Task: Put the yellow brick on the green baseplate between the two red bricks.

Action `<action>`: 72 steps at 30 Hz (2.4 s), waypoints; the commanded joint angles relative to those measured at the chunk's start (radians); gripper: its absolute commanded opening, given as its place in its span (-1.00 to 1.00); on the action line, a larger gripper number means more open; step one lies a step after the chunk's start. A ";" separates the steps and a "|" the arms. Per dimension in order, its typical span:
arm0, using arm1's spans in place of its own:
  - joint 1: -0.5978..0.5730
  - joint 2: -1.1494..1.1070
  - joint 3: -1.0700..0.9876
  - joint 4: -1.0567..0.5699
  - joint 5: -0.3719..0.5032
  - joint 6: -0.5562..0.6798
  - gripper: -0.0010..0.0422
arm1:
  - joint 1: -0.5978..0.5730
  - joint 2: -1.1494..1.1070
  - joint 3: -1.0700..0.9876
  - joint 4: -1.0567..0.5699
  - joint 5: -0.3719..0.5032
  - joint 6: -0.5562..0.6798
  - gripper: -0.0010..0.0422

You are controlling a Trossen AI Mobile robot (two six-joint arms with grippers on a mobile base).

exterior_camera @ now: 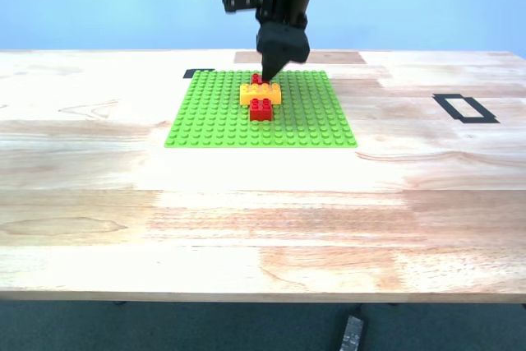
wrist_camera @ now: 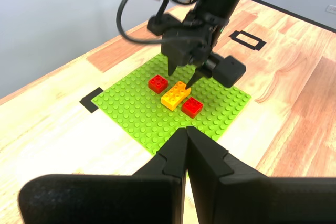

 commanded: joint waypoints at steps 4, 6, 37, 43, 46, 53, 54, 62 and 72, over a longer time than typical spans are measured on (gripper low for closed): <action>0.000 0.000 0.000 0.000 0.000 0.000 -0.96 | 0.000 0.012 0.009 0.021 -0.003 0.032 -0.12; 0.000 0.000 0.000 0.000 0.000 0.000 -0.96 | 0.001 0.025 0.008 0.022 -0.003 0.033 -0.22; 0.000 0.000 0.000 0.000 0.000 0.000 -0.96 | 0.000 0.108 -0.003 0.060 -0.034 0.048 -0.92; 0.000 0.000 0.000 0.000 0.000 0.000 -0.96 | -0.002 0.111 -0.003 0.057 -0.031 0.048 -0.92; 0.000 0.000 0.000 0.000 -0.001 0.001 -0.96 | -0.002 0.110 -0.007 0.053 -0.036 0.055 -0.92; 0.000 0.000 0.000 -0.005 -0.001 0.018 -0.96 | 0.000 0.077 -0.069 0.079 -0.035 0.048 -0.92; 0.000 0.000 0.000 -0.003 0.000 0.018 -0.96 | 0.000 0.071 -0.077 0.083 -0.034 0.047 -0.92; 0.000 0.000 0.000 0.005 -0.003 0.018 -0.96 | 0.001 0.062 -0.020 0.082 -0.029 0.046 -0.92; 0.000 -0.007 0.000 0.031 -0.009 0.017 -0.96 | -0.035 -0.124 0.016 0.087 -0.026 0.053 -0.93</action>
